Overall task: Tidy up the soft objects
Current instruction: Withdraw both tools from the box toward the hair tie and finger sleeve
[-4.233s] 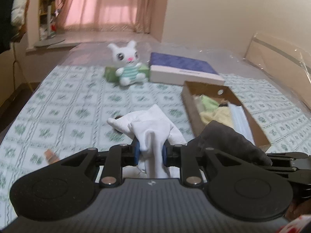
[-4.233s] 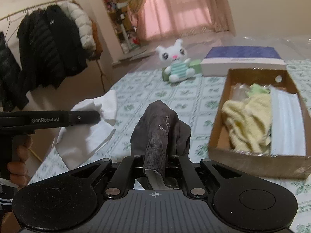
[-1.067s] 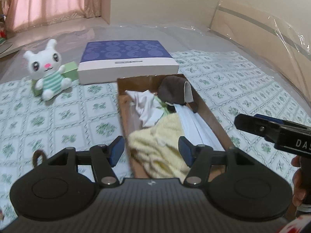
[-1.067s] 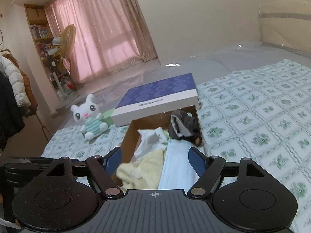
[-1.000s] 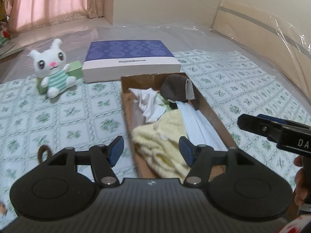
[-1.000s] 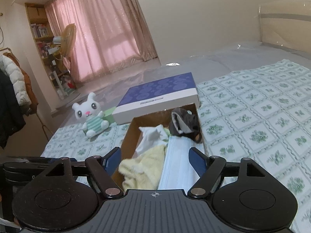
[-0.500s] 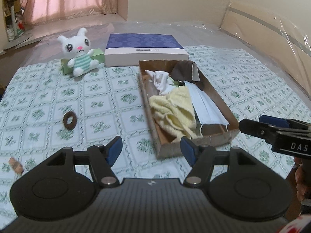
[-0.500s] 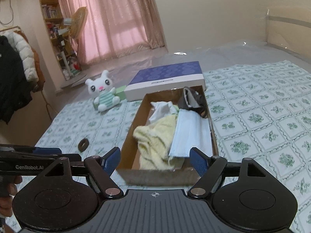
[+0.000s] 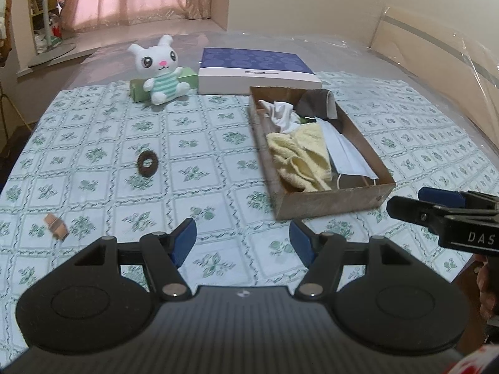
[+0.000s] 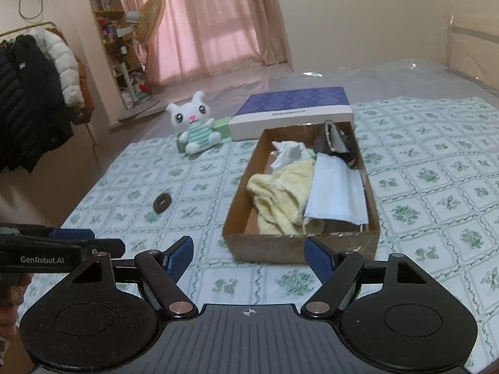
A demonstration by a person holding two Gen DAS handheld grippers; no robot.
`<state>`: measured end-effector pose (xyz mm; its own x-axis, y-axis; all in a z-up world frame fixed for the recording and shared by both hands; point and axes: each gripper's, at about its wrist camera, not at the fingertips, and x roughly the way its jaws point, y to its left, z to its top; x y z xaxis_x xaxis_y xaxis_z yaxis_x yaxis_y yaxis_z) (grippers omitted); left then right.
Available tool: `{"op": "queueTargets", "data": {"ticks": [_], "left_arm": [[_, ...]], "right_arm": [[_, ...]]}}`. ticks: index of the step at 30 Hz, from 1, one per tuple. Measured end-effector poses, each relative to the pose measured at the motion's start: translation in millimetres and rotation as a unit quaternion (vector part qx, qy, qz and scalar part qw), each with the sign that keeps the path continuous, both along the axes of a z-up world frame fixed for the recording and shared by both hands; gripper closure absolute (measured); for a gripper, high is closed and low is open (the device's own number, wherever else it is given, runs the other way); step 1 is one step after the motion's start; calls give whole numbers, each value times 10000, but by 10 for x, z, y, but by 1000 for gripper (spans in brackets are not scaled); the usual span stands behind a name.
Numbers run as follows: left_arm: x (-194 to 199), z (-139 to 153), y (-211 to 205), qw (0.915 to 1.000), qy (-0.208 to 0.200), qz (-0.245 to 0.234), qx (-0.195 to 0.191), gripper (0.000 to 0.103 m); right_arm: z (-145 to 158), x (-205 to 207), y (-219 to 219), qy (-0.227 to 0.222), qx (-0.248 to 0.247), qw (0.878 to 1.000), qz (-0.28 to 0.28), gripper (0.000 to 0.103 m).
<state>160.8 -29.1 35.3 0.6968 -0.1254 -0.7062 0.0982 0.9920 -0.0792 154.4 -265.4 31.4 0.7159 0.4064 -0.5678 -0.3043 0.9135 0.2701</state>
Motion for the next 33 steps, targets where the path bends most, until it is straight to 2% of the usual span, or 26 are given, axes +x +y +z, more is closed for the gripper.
{"op": "queueTargets", "data": {"ticks": [19,33], "left_arm": [[-361,-101,453,9976,179,663,130,39],[-416,-229,913,9911,393,1260,163,39]], "right_arm": [[-200,-127,426,239,-279,9986,386,25],[-451,-50,925,630,-194,9922,1060,25]]}}
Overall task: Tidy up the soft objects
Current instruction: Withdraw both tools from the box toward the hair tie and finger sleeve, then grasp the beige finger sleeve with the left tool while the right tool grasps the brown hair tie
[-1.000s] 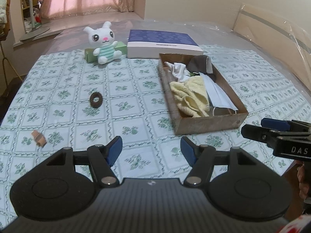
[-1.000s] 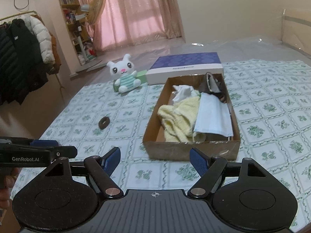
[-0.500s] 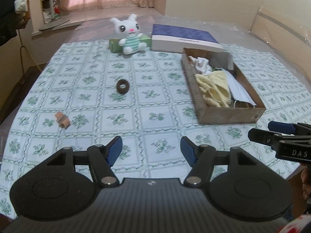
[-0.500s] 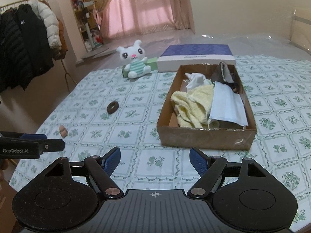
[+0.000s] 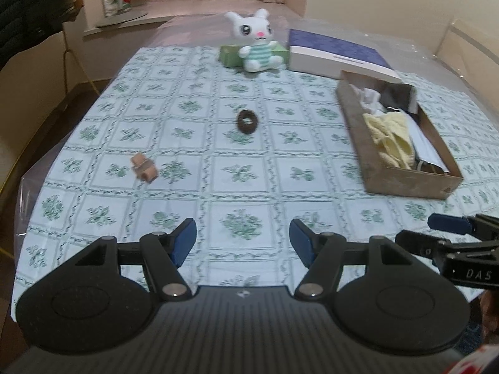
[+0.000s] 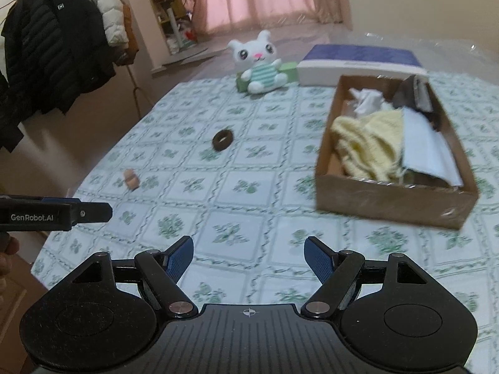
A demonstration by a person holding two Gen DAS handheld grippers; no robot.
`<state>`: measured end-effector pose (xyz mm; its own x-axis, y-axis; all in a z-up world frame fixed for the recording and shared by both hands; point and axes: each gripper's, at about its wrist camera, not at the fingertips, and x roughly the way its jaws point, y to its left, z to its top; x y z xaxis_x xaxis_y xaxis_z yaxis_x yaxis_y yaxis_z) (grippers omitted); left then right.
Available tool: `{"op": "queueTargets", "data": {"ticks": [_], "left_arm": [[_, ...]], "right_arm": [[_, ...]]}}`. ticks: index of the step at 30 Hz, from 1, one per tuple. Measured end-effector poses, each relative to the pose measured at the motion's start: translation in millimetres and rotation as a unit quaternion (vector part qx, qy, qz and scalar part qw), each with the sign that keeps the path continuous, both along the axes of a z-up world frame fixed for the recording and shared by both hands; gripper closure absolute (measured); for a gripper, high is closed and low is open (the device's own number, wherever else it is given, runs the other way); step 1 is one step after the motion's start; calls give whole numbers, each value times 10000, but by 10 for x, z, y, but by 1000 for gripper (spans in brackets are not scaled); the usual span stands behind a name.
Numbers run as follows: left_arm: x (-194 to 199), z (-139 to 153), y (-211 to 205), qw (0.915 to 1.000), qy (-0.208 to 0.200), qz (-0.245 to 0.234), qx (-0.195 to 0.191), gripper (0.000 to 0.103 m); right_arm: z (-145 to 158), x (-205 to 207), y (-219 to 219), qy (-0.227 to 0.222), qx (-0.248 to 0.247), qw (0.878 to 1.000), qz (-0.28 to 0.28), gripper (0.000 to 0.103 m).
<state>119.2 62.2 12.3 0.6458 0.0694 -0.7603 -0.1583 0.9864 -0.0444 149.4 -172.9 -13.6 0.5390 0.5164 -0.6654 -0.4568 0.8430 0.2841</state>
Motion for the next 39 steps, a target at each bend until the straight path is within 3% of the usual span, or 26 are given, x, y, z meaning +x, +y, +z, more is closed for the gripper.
{"op": "queueTargets", "data": {"ticks": [11,21,34,39], "left_arm": [[161,-217,493,9982,-44,586,98,39],[512,-626,945,9933,-117,1085,373,40],[1012,-1080,1143,9907,-230,1005,893,40],[1114,-1164,1161,9908,-251,830,1044,46]], "right_arm": [[-149,306,429,0,-25,9992,395,25],[-362,868,994,-237,3,9981,577,25],[-742,1559,1421,-316,-234,9982,444,25],[-818,1691,1467,-289,-268,9984,400,25]]}}
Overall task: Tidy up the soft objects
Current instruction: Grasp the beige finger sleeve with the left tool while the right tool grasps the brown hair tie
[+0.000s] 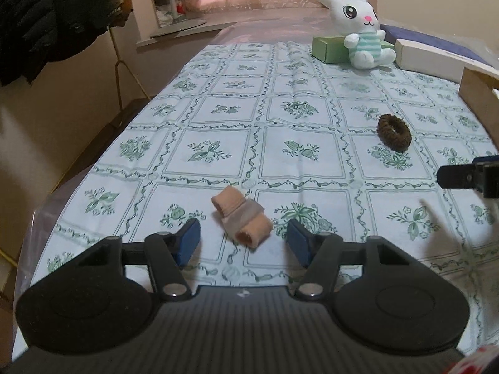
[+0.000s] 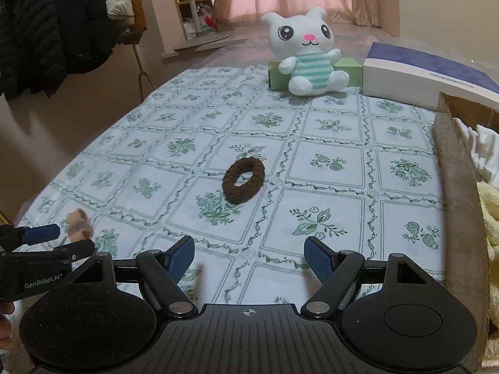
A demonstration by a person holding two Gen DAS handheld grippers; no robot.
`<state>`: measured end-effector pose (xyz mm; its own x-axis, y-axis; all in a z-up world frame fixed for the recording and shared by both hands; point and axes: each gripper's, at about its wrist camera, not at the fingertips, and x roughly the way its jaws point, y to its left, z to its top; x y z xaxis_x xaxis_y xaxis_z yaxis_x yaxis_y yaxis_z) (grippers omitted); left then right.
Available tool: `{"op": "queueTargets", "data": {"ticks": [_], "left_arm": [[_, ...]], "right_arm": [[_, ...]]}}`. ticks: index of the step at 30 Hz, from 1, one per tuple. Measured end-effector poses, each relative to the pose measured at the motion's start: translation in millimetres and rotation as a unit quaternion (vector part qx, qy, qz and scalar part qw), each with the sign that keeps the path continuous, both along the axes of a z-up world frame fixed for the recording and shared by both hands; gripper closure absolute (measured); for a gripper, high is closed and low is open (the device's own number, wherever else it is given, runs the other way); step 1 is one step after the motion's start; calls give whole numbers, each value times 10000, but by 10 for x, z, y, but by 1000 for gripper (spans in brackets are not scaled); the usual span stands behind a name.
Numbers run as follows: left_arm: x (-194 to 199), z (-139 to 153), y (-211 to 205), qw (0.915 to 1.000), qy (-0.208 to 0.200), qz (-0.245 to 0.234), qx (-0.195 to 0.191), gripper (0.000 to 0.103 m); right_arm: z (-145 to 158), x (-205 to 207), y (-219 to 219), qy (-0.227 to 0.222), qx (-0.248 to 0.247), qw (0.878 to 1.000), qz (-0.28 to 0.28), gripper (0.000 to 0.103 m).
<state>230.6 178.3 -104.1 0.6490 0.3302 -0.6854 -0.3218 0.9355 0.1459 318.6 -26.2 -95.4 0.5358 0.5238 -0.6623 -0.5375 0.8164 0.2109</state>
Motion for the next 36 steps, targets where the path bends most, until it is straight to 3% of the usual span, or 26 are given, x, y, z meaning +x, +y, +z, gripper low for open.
{"op": "queueTargets", "data": {"ticks": [5,8,11,22,27,29,32,36], "left_arm": [[67,-24,43,9998,-36,-167,40,50],[104,-58,73,9996,-26,-287,-44,71],[125,-54,85,9995,-79,-294,-47,76],[244,80,143,9994,-269,-199,24,76],[336,120,132,9992,-332,-236,10,76],[365,129,119,9990,-349,-269,14,76],[398,156,93,9988,-375,-308,13,76],[397,214,41,9984,-420,-372,8,76]], "right_arm": [[-44,79,38,22,-21,10000,-36,25],[-59,126,62,30,23,10000,-70,25],[-67,160,95,-7,19,10000,-41,25],[-94,325,324,-406,-104,9990,139,26],[-152,431,496,-552,-263,9977,293,44],[-185,469,557,-557,-326,9973,340,63],[-218,485,593,-607,-429,9966,350,80],[-182,444,516,-587,-388,9967,392,84]]}}
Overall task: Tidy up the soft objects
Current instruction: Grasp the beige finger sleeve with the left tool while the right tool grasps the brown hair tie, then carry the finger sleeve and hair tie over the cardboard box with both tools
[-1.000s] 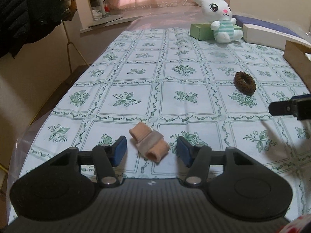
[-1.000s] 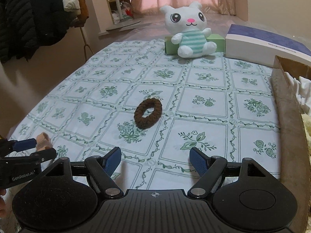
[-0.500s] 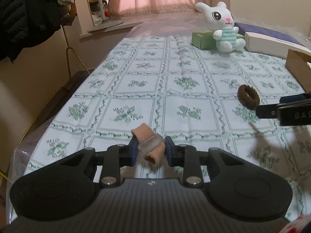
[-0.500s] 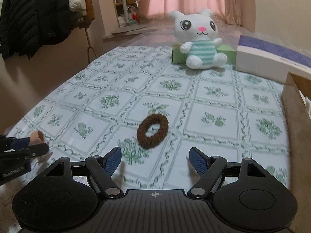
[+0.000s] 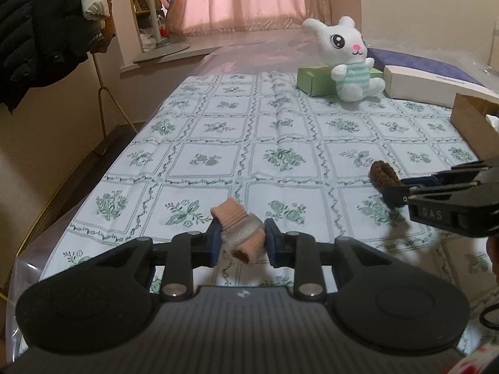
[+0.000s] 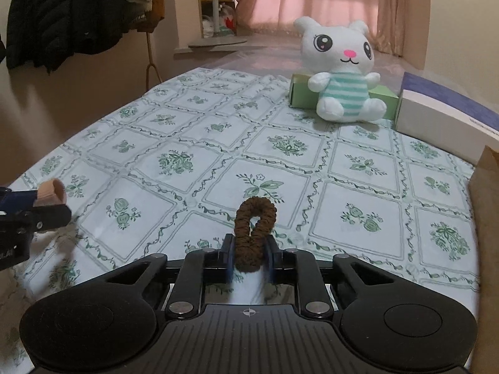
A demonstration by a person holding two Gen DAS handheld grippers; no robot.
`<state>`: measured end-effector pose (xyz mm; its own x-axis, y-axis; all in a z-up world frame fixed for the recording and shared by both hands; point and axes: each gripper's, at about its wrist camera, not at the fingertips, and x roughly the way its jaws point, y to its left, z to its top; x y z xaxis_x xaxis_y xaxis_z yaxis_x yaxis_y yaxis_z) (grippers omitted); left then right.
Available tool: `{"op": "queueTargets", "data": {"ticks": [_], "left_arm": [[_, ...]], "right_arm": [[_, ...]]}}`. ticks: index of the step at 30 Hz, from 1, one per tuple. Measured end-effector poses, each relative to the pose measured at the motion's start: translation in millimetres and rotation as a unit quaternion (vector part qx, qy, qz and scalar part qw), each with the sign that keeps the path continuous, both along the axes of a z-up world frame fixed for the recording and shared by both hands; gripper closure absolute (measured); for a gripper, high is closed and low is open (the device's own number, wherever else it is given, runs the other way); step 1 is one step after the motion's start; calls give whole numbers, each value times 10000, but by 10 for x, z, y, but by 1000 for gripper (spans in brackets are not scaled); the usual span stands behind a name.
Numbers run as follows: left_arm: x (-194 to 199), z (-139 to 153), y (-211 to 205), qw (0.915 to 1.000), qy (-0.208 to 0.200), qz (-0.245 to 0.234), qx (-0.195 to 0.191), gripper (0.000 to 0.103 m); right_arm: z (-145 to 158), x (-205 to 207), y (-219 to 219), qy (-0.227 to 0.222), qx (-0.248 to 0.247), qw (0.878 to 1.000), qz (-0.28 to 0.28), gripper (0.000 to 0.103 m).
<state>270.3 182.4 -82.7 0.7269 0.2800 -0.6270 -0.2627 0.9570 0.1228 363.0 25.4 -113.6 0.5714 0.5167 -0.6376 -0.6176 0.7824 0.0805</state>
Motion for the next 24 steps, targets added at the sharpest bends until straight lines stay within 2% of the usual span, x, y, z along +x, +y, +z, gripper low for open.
{"op": "queueTargets", "data": {"ticks": [6,13,18,24], "left_arm": [[-52,182,-207,9996,-106,-239,-100,76],[-108,489,-827,9946,-309,-964,-207,76],[-94,657,-1420,9842,-419,-1674,-396,76],[28,750,-2174,9658,-433,-2502,-527,76]], "right_arm": [[282,-218,-373,-28,367,9993,-116,84],[648,-593,-1129,-97,635,9963,-569,84],[828,-809,-1792,-153,641,9921,-1065,84],[949,-959,-2545,-231,600,9819,-1781,84]]}}
